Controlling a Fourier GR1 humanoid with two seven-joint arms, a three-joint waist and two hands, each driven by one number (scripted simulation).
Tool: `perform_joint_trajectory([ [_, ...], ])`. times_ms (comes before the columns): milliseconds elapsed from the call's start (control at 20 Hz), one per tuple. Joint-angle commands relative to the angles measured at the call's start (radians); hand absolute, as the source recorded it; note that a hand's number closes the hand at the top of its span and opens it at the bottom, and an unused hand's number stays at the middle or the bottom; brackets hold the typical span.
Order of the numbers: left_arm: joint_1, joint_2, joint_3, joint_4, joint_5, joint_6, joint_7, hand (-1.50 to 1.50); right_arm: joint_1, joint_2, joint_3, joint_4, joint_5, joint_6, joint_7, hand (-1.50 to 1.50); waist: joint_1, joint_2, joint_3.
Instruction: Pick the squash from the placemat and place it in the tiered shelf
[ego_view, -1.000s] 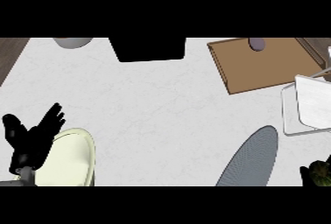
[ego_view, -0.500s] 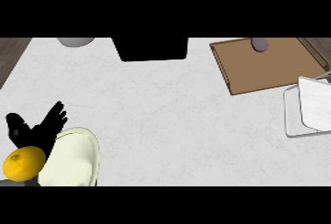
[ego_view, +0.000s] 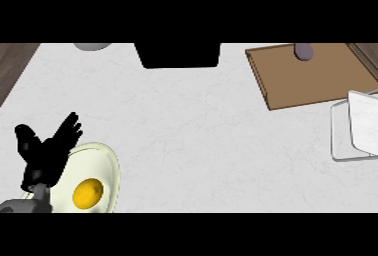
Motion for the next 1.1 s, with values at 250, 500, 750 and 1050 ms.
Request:
perform_joint_trajectory([
  [250,0.018,-0.056,-0.016,0.074,0.021,-0.03,-0.014,0.0,-0.067,-0.171,-0.055,0.289,-0.11,0.172,-0.098,1.5,0.013,0.015,-0.014],
  [500,-0.005,-0.057,-0.036,0.076,-0.004,-0.022,0.004,0.0,-0.053,-0.163,-0.003,0.448,0.0,0.186,-0.307,1.5,0.023,0.019,-0.013],
  [750,0.025,-0.06,-0.034,0.042,0.011,-0.044,-0.01,0.0,-0.062,-0.101,0.101,0.474,0.114,0.089,-0.385,1.5,0.03,0.018,-0.014],
  [1050,-0.053,-0.077,-0.044,0.06,-0.006,-0.01,0.05,0.0,-0.196,-0.169,0.189,0.676,0.159,0.083,-0.482,1.5,0.038,0.021,-0.014],
])
